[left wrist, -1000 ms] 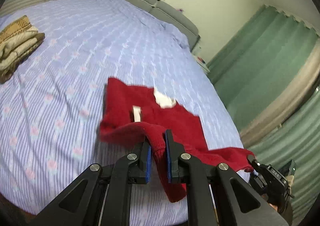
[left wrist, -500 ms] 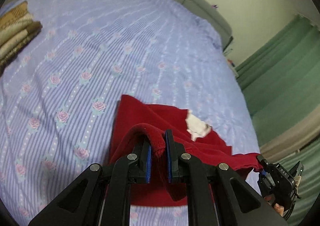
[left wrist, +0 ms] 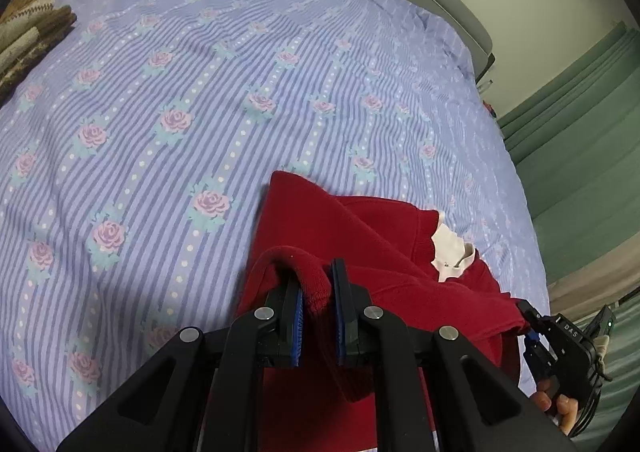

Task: Fold small clothes
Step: 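Lift the hem with both grippers and fold it over toward the collar, then release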

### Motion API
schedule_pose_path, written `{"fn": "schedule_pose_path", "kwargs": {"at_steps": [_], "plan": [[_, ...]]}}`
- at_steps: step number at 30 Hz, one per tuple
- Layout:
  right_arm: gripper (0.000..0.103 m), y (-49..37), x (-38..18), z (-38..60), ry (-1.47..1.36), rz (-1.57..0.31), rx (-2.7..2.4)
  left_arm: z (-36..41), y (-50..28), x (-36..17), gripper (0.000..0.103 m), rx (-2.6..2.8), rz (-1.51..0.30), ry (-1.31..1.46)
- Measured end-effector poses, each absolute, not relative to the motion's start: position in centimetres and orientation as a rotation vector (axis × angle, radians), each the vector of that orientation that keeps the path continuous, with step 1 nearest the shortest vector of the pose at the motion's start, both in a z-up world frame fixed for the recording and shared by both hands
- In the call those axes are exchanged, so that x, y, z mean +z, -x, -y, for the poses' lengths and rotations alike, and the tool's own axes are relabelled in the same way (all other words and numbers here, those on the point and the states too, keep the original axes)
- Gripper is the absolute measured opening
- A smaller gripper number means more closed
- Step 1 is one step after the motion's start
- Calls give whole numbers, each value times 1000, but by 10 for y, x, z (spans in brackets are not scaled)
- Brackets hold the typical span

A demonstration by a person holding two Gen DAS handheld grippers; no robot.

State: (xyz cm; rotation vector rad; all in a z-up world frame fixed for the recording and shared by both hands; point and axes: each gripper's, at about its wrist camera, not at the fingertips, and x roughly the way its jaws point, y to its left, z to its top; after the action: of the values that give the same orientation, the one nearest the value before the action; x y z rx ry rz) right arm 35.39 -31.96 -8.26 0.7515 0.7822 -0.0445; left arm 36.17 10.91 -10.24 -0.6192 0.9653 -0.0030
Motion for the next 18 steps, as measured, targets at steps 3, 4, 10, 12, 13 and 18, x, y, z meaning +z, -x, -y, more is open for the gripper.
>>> {"fn": "schedule_pose_path", "kwargs": {"at_steps": [3,4,10,12,13,18], "plan": [[19,-359,-83,320,-734,-792,-46,-103,-362,-95,17,-38,-971,558],[23,-358,-80,319,-725,-793,-37,-102,-361,-91,17,-51,-974,540],[65,-325,-39,305,-584,-727,39,-99,-332,-53,60,-267,-906,443],[70,-306,-25,299,-496,-681,35,-101,-316,-41,74,-263,-836,361],[71,-297,-19,296,-449,-664,41,-104,-306,-33,74,-241,-785,294],[71,-273,-8,282,-171,-665,-17,-99,-305,-35,78,-252,-765,33]]}}
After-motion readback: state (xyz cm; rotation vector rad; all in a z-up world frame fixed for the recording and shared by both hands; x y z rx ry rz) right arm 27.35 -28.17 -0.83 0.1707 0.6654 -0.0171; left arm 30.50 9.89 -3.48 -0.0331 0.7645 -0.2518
